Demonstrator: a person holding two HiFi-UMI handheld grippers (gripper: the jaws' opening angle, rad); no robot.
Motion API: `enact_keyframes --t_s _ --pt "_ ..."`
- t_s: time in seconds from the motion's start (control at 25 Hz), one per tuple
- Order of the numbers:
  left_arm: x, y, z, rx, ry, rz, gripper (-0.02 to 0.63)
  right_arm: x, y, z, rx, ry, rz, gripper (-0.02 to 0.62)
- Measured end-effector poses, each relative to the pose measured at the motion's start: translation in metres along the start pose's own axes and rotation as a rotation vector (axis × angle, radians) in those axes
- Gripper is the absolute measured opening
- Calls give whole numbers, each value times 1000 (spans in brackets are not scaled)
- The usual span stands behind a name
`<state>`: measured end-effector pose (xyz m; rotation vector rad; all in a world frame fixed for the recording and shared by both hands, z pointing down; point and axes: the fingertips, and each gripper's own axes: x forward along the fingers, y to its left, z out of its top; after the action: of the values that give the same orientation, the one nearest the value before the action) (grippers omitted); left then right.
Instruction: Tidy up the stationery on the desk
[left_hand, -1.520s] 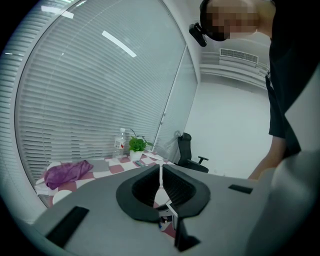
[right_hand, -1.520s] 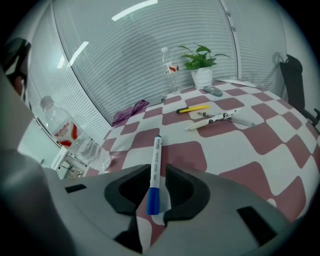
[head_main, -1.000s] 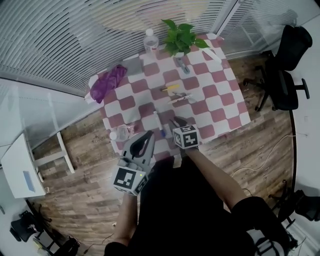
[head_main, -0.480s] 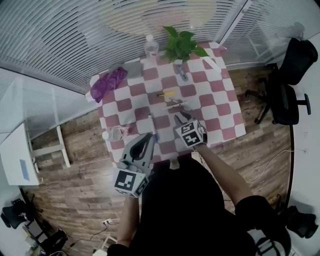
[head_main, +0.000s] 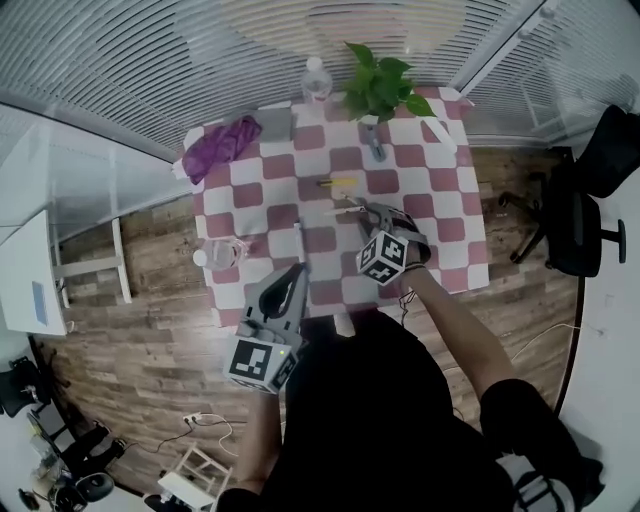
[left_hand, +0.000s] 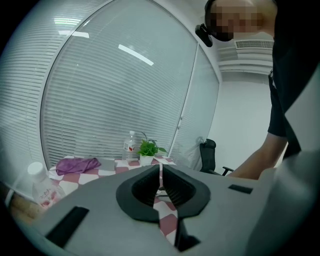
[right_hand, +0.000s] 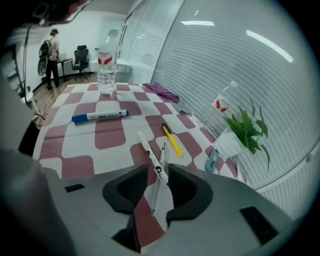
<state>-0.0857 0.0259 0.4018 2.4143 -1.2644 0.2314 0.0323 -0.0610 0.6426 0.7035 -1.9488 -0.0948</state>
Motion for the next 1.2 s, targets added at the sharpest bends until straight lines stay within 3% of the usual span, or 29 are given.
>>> enact_keyframes --t_s 0.44,0.84,1.2 --pt "7 -5 -10 -23 13 50 43 23 6 -9 -341 32 16 137" --pt "0 -3 -2 -14 19 68 43 24 4 -10 -364 43 -9 72" --pt "-12 -3 -6 0 6 52 43 6 3 6 -256 6 -49 71"
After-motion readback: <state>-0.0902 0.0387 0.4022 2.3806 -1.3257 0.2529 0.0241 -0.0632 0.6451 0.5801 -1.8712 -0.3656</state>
